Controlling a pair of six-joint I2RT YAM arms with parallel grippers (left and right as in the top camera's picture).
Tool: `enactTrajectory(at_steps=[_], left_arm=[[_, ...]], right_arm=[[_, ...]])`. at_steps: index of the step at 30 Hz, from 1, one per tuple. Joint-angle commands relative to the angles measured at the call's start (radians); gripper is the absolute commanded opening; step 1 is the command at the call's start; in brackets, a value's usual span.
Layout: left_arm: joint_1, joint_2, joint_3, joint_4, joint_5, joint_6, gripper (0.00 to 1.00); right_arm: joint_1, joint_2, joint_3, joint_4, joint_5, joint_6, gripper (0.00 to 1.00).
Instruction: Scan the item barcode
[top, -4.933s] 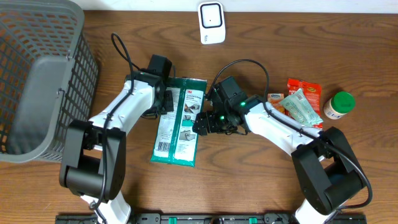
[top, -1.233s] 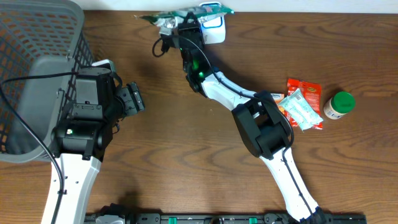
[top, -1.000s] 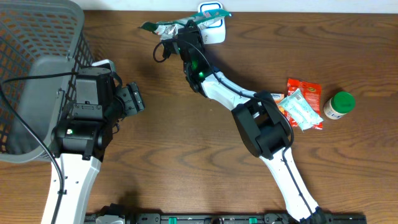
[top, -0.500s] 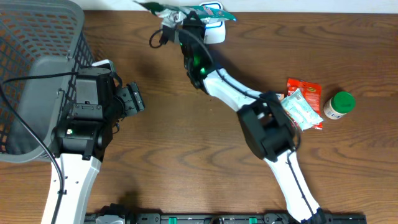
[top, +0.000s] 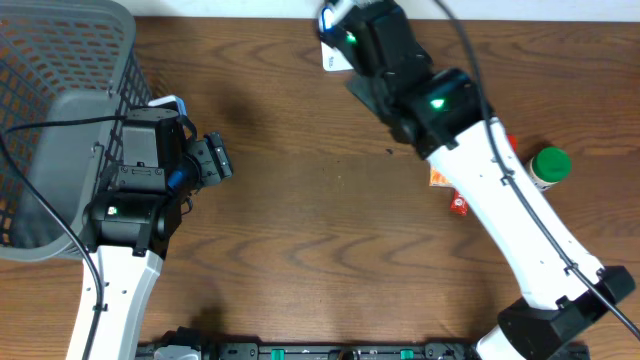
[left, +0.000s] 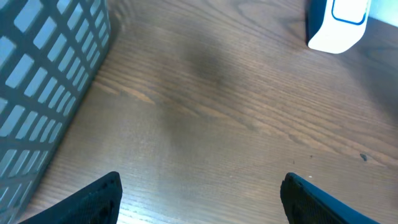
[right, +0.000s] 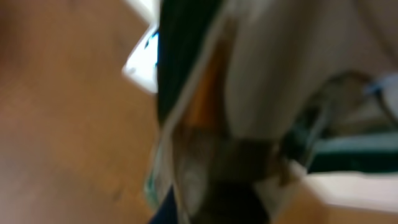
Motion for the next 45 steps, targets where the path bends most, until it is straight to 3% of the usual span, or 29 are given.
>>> enactTrajectory(at_steps=[1, 4, 7, 12, 13, 14, 16, 19, 45], left_arm=[[0.005, 0.000, 0.011, -0.002, -0.013, 0.002, 0.82], [0.005, 0.000, 0.011, -0.002, -0.013, 0.002, 0.82], [0.005, 0.000, 0.011, -0.002, -0.013, 0.002, 0.82], [0.005, 0.000, 0.011, -0.002, -0.013, 0.002, 0.82], [0.005, 0.000, 0.011, -0.002, -0.013, 0.002, 0.82], [0.004, 0.000, 0.011, -0.002, -0.013, 0.002, 0.82], [0.005, 0.000, 0.011, -0.002, -0.013, 0.002, 0.82], [0.004, 0.000, 0.011, -0.002, -0.013, 0.002, 0.82], [0.005, 0.000, 0.011, -0.002, -0.013, 0.002, 0.82]], right_arm=[[-0.096, 0.004, -0.036, -0.193, -0.293, 0.367, 0.01], [-0.165, 0.005, -0.164, -0.222, -0.413, 0.443, 0.01], [-0.203, 0.005, -0.369, -0.091, -0.438, 0.473, 0.01], [-0.235, 0.005, -0.532, 0.043, -0.423, 0.473, 0.01], [-0.245, 0.005, -0.547, 0.056, -0.423, 0.468, 0.25], [-0.253, 0.005, -0.550, 0.055, -0.423, 0.461, 0.40], [-0.268, 0.004, -0.549, 0.049, -0.424, 0.457, 0.54], [-0.289, -0.002, -0.530, 0.024, -0.428, 0.457, 0.99], [-0.338, -0.030, -0.492, -0.022, -0.423, 0.458, 0.99]])
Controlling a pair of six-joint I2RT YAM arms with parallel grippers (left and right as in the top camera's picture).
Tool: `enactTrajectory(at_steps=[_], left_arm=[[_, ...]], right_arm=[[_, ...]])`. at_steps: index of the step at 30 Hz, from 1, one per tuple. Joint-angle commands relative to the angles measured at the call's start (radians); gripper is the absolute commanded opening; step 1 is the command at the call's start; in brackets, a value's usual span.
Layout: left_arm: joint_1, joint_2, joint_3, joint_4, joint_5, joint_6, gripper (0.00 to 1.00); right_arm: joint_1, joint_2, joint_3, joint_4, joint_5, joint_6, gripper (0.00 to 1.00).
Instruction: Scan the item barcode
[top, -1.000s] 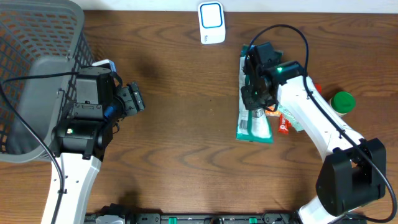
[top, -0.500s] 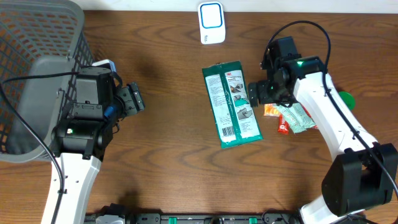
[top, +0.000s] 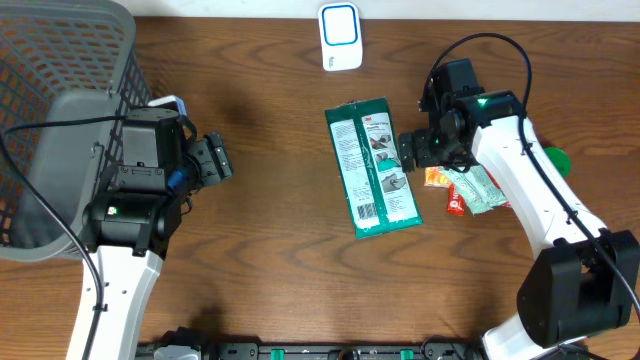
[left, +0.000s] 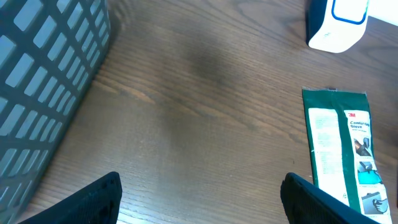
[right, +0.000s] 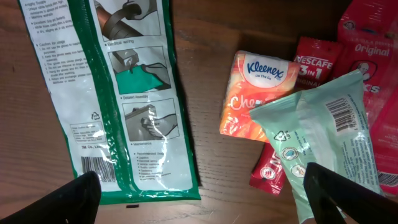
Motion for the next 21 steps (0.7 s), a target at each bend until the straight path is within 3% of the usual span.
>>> enactTrajectory(at_steps=[1, 12, 19, 21], left_arm=[[0.005, 0.000, 0.011, 0.000, -0.013, 0.002, 0.82], [0.004, 0.000, 0.011, 0.000, -0.013, 0.002, 0.82], [0.005, 0.000, 0.011, 0.000, -0.013, 0.002, 0.82], [0.005, 0.000, 0.011, 0.000, -0.013, 0.002, 0.82]], right_arm=[[-0.002, -0.024, 0.019, -0.003, -0.001, 0.005, 0.99], [-0.005, -0.113, 0.019, -0.004, -0.001, 0.005, 0.99], [-0.005, -0.392, 0.019, -0.004, -0.001, 0.005, 0.99], [-0.005, -0.531, 0.019, 0.002, 0.077, -0.029, 0.99]])
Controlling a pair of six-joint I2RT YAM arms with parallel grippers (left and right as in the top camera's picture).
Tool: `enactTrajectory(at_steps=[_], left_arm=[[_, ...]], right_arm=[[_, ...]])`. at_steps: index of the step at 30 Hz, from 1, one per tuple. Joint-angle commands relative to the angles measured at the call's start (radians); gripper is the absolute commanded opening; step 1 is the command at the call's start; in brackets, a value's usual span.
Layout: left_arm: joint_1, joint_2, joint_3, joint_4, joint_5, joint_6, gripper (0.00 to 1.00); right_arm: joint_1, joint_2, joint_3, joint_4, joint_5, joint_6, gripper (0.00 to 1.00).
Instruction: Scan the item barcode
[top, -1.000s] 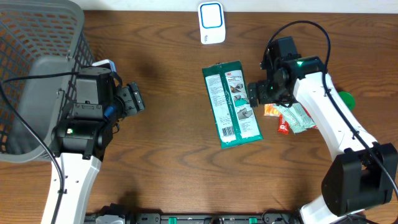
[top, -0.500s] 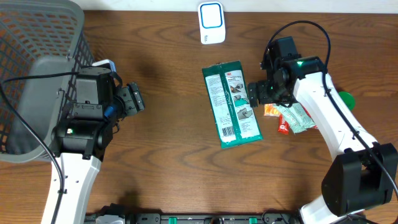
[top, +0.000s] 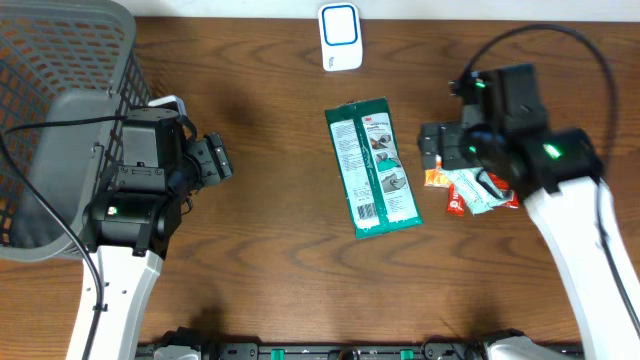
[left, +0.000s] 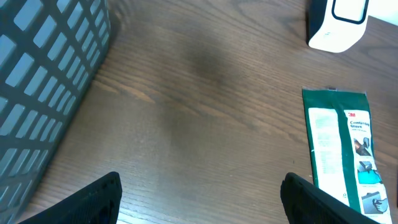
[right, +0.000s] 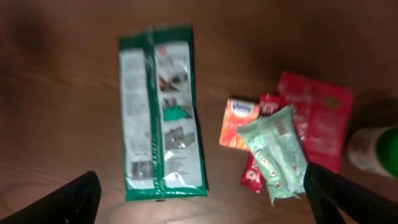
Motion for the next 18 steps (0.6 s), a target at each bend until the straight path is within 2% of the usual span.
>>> enactTrajectory(at_steps=[1, 9, 15, 18], left_arm=[[0.005, 0.000, 0.011, 0.000, -0.013, 0.002, 0.82], [0.005, 0.000, 0.011, 0.000, -0.013, 0.002, 0.82], [0.005, 0.000, 0.011, 0.000, -0.013, 0.002, 0.82], [0.004, 0.000, 0.011, 0.000, -0.013, 0.002, 0.82]], right_arm=[[-0.005, -0.155, 0.014, 0.003, 0.103, -0.027, 0.99], [-0.060, -0.548, -0.035, 0.003, 0.148, -0.053, 0.99], [-0.157, -0.862, -0.216, 0.023, 0.143, -0.053, 0.99], [-0.185, -1.004, -0.343, 0.099, 0.145, -0.053, 0.99]])
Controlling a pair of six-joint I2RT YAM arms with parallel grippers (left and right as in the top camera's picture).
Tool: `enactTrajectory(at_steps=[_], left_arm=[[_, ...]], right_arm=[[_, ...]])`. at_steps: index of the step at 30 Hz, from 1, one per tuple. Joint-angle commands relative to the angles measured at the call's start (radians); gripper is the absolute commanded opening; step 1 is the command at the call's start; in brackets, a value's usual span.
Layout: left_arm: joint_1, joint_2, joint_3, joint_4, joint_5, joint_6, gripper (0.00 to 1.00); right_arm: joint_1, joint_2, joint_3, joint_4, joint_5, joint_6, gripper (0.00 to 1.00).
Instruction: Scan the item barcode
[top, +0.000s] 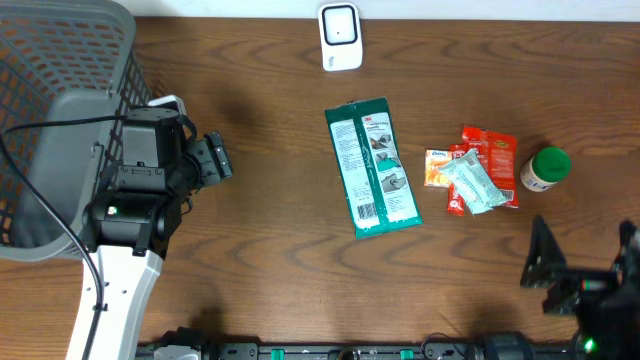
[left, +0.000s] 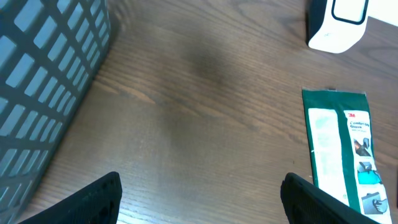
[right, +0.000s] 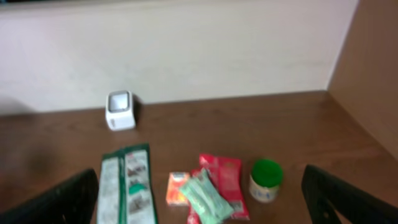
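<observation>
A long green glove package (top: 372, 166) lies flat in the middle of the table, printed side up, and shows in the left wrist view (left: 345, 155) and the right wrist view (right: 126, 183). The white scanner (top: 340, 36) stands at the back edge behind it. My left gripper (top: 215, 158) hovers open at the left near the basket, nothing between its fingers (left: 93, 199). My right gripper (top: 585, 262) is open at the front right edge of the table, far from the package, its jaws wide apart and empty (right: 202, 205).
A grey mesh basket (top: 60, 100) fills the far left. Right of the package lies a small pile: an orange tissue pack (top: 437, 167), a mint wipes pack (top: 478, 187), red sachets (top: 497, 155) and a green-lidded jar (top: 547, 168).
My right arm has gone from above the small pile to the front right edge of the table, and its wrist view now takes in the whole table. Left arm and package are unchanged.
My right arm first reached over the scanner at the back with the green package close in its wrist view. Then the package lay flat mid-table, the right gripper open beside it. It stood higher afterwards, and now is back at the front edge.
</observation>
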Motion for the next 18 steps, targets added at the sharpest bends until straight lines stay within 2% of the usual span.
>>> enactTrajectory(at_steps=[1, 5, 7, 8, 12, 16, 18], left_arm=[[0.005, 0.000, 0.011, 0.000, -0.013, 0.002, 0.82], [0.005, 0.000, 0.011, 0.000, -0.013, 0.002, 0.82], [0.005, 0.000, 0.011, 0.000, -0.013, 0.002, 0.82], [0.005, 0.000, 0.011, 0.000, -0.013, 0.002, 0.82], [0.005, 0.000, 0.011, 0.000, -0.013, 0.002, 0.82], [0.005, 0.000, 0.011, 0.000, -0.013, 0.002, 0.82], [0.005, 0.000, 0.011, 0.000, -0.013, 0.002, 0.82]], right_arm=[[-0.037, -0.149, -0.163, 0.099, 0.008, -0.013, 0.99], [-0.051, -0.267, -0.364, 0.362, -0.004, -0.013, 0.99], [-0.051, -0.305, -0.460, 0.523, -0.022, -0.013, 0.99], [-0.052, -0.335, -0.542, 0.662, -0.044, -0.013, 0.99], [-0.055, -0.404, -0.733, 0.945, -0.073, -0.013, 0.99], [-0.060, -0.417, -0.887, 1.122, -0.089, -0.011, 0.99], [-0.061, -0.417, -0.961, 1.149, -0.094, -0.010, 0.99]])
